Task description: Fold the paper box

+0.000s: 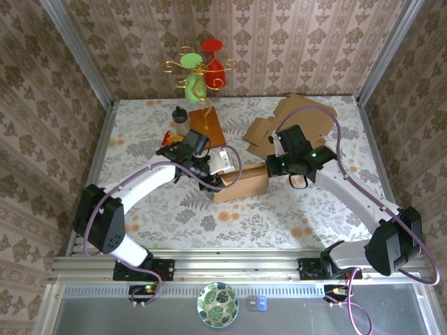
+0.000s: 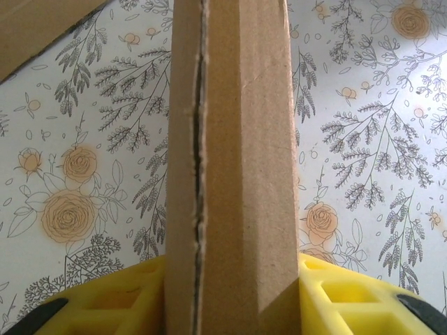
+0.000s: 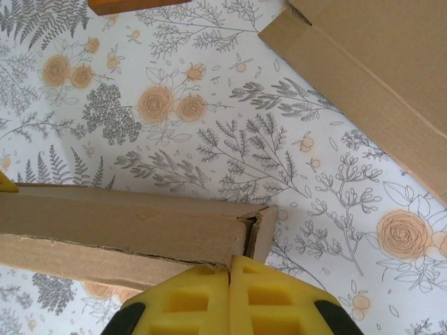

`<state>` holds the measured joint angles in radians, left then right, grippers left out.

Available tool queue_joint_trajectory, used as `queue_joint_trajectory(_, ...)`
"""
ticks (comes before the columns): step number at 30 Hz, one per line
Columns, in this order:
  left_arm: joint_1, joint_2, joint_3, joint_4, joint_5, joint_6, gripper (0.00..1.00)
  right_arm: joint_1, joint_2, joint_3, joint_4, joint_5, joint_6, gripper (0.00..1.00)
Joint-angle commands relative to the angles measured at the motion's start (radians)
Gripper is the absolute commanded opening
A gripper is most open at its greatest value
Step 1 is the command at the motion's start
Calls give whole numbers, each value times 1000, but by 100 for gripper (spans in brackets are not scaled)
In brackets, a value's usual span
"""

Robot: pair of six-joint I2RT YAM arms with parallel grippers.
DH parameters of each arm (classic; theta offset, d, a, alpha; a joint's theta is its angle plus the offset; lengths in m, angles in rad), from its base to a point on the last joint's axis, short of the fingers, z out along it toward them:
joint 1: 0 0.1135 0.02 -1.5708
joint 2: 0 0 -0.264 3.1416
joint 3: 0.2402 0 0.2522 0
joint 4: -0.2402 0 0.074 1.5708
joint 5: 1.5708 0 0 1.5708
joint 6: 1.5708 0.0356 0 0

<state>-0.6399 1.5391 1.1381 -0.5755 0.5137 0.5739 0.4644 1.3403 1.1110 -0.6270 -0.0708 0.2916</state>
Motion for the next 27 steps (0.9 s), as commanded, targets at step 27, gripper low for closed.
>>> queue_joint_trajectory(27, 80, -387, -220, 285, -32, -455, 59, 108, -15, -24, 23, 173, 44, 0)
